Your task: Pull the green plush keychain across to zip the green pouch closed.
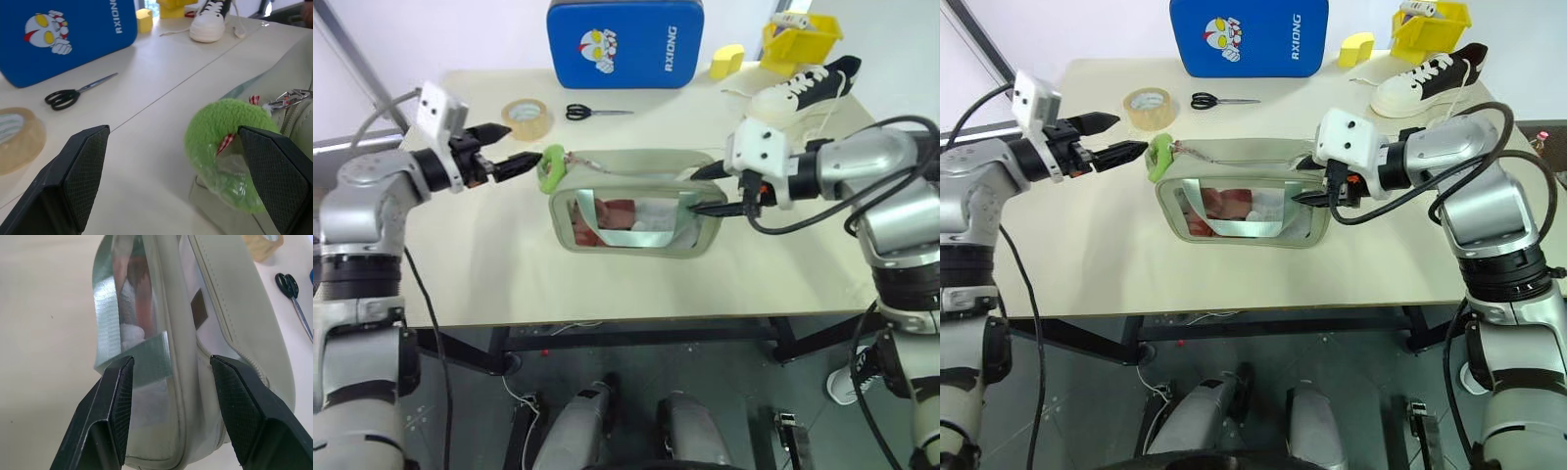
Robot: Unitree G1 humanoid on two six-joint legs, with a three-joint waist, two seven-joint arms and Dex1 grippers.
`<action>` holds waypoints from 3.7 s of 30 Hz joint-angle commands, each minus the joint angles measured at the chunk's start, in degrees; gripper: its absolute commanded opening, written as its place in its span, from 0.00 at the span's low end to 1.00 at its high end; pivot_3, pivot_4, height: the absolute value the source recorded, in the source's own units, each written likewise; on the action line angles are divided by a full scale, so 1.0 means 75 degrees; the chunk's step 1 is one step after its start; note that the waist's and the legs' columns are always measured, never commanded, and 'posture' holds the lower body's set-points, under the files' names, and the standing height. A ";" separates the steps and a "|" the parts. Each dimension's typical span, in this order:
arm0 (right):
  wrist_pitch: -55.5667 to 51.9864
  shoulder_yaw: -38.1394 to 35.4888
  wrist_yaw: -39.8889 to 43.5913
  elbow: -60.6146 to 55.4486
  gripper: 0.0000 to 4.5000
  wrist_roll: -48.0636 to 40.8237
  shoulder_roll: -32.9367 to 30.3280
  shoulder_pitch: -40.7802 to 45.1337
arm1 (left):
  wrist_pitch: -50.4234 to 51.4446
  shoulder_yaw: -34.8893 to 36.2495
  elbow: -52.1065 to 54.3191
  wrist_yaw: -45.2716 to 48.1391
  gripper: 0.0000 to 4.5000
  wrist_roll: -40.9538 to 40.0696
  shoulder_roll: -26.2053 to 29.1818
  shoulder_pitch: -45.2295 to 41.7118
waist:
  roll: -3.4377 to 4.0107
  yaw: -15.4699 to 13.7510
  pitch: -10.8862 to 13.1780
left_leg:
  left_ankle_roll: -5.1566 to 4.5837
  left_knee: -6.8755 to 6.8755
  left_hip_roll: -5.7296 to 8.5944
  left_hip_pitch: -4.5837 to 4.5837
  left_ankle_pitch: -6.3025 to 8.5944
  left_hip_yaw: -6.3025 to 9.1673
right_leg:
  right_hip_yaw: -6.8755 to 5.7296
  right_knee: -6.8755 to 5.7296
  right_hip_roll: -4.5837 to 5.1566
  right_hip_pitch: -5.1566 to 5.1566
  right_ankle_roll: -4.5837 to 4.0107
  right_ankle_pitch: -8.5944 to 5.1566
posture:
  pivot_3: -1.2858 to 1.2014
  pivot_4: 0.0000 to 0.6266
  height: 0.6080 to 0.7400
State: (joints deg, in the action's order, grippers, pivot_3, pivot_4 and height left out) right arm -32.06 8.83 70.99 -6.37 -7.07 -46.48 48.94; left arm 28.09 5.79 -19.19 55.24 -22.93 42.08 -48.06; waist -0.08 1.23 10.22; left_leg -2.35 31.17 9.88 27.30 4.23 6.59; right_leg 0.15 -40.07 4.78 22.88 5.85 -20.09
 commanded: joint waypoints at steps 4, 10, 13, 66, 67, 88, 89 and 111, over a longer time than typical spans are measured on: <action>0.0470 -0.0016 -0.0248 0.0181 0.08 0.0021 0.0009 0.0023 | -0.0425 -0.0099 -0.0319 0.0157 1.00 0.0288 -0.0154 -0.0262 | 0.0000 -0.0008 0.0000 | 0.0003 0.0004 -0.0001 0.0000 -0.0003 0.0002 | -0.0003 -0.0003 -0.0003 -0.0004 0.0000 0.0000 | 0.52 0.24 1.00; 0.0637 0.0040 -0.0271 0.0097 0.01 -0.0055 0.0063 -0.0043 | -0.0499 -0.0197 -0.0474 0.0297 1.00 0.0398 -0.0282 -0.0247 | 0.0000 -0.0008 0.0000 | 0.0000 0.0020 0.0000 0.0000 -0.0001 0.0003 | -0.0006 -0.0006 -0.0004 -0.0013 0.0008 0.0005 | 0.52 0.24 1.00; 0.0636 0.0050 -0.0266 0.0035 0.00 -0.0095 0.0081 -0.0074 | -0.0624 -0.0207 -0.0613 0.0233 0.88 0.0473 -0.0376 -0.0267 | 0.0000 -0.0003 0.0000 | 0.0000 0.0020 -0.0001 0.0000 -0.0001 0.0003 | -0.0006 -0.0006 -0.0004 -0.0013 0.0008 0.0005 | 0.52 0.24 1.00; 0.0645 0.0069 -0.0584 -0.0213 0.00 -0.0233 0.0048 -0.0279 | -0.0934 -0.0243 -0.1285 0.0842 0.58 0.0881 -0.0523 -0.0637 | 0.0000 0.0137 -0.0002 | -0.0042 0.0098 0.0000 0.0001 0.0027 0.0019 | -0.0031 -0.0009 -0.0014 -0.0051 0.0011 0.0005 | 0.52 0.24 1.00; 0.0644 0.0068 -0.0596 -0.0199 0.00 -0.0229 0.0055 -0.0274 | -0.0895 -0.0216 -0.1297 0.0852 0.47 0.0854 -0.0505 -0.0677 | 0.0000 0.0137 -0.0002 | -0.0042 0.0098 0.0000 0.0001 0.0027 0.0019 | -0.0031 -0.0009 -0.0014 -0.0051 0.0011 0.0005 | 0.52 0.24 1.00; 0.0714 0.0102 -0.0760 -0.0086 0.00 -0.0178 0.0130 -0.0230 | -0.1292 -0.1196 -0.0489 0.1225 0.01 0.1249 -0.1234 -0.2003 | -0.0001 0.0135 -0.0001 | -0.0045 0.0113 0.0000 0.0006 0.0030 0.0019 | -0.0035 -0.0009 -0.0014 -0.0059 0.0015 0.0007 | 0.52 0.24 1.00; 0.0712 0.0102 -0.0762 -0.0090 0.00 -0.0179 0.0133 -0.0231 | -0.1323 -0.1252 -0.0465 0.1244 0.01 0.1287 -0.1241 -0.1958 | -0.0001 0.0171 -0.0001 | -0.0046 0.0112 0.0000 0.0007 0.0030 0.0018 | -0.0034 -0.0008 -0.0013 -0.0058 0.0015 0.0007 | 0.52 0.24 1.00; 0.1167 0.0267 -0.0694 0.0457 0.00 -0.0087 0.0396 0.0015 | 0.0427 -0.0680 0.2393 0.2191 0.89 0.0568 0.1308 0.0005 | 0.0004 0.0157 -0.0003 | -0.0049 0.0095 -0.0001 -0.0011 0.0032 0.0012 | -0.0020 -0.0008 -0.0021 -0.0061 0.0015 0.0006 | 0.52 0.24 1.00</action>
State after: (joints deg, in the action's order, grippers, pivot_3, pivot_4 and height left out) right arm -24.57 10.96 65.61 -2.49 -7.72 -43.84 47.44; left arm 30.67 -0.35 -5.30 72.32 -17.60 51.18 -47.89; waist -0.05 2.41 10.19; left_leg -2.71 31.89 9.87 27.24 4.47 6.71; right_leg -0.03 -40.16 4.60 22.44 5.96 -20.05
